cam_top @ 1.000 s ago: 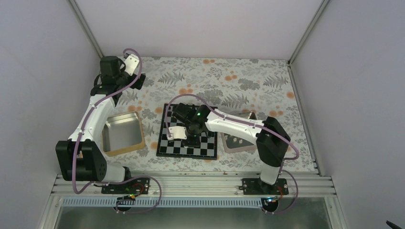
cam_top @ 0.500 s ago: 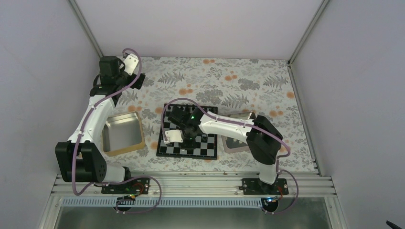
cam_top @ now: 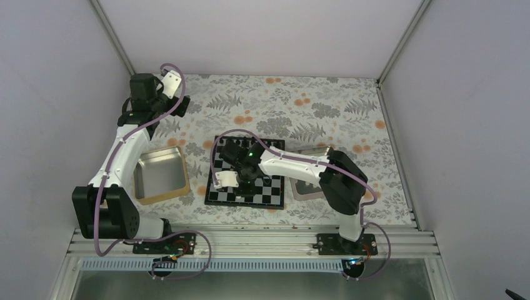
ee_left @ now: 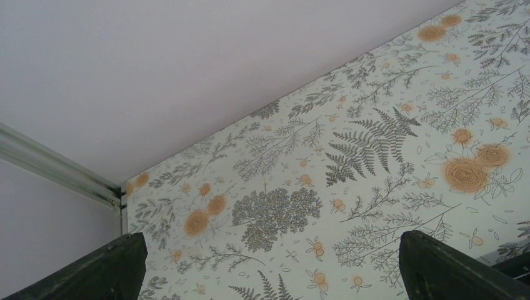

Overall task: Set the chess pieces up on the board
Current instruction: Place the chess piece on the chessboard, then pick up the chess piece from the storage box.

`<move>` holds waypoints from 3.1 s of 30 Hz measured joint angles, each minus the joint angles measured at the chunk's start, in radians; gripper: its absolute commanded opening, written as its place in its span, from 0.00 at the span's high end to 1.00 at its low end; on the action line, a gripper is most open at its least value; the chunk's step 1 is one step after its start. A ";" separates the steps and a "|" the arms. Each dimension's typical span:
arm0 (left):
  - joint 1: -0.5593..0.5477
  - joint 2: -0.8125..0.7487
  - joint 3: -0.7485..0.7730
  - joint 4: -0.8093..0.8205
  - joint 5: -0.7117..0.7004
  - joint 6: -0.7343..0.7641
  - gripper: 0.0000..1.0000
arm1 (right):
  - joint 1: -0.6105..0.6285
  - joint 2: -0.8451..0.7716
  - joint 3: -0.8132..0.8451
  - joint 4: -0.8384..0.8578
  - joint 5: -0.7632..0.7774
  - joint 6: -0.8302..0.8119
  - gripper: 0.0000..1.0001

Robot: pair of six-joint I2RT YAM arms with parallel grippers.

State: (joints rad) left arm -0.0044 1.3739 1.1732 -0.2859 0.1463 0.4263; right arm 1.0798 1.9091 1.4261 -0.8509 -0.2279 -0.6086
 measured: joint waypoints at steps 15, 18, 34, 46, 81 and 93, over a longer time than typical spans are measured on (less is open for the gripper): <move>0.000 0.000 0.000 0.000 0.011 0.000 0.00 | 0.000 0.011 -0.028 0.027 -0.003 0.002 0.71; 0.000 0.000 0.000 0.000 0.013 0.000 0.00 | 0.000 0.011 -0.035 0.027 -0.002 0.003 0.62; 0.000 -0.001 0.000 0.000 0.010 0.000 0.00 | -0.234 -0.261 -0.006 -0.064 0.076 0.012 0.48; 0.000 -0.009 0.000 -0.003 0.014 0.000 0.00 | -0.623 -0.448 -0.281 -0.011 0.145 -0.008 0.49; 0.000 0.013 0.008 -0.016 -0.013 0.007 0.00 | -0.768 -0.336 -0.439 0.069 0.158 -0.046 0.56; 0.000 0.014 0.012 -0.017 -0.023 0.008 0.00 | -0.784 -0.291 -0.440 0.074 0.129 -0.055 0.70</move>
State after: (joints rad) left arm -0.0044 1.3876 1.1854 -0.3027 0.1230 0.4347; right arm 0.2962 1.6184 0.9863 -0.7769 -0.0986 -0.6640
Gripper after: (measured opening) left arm 0.999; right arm 0.324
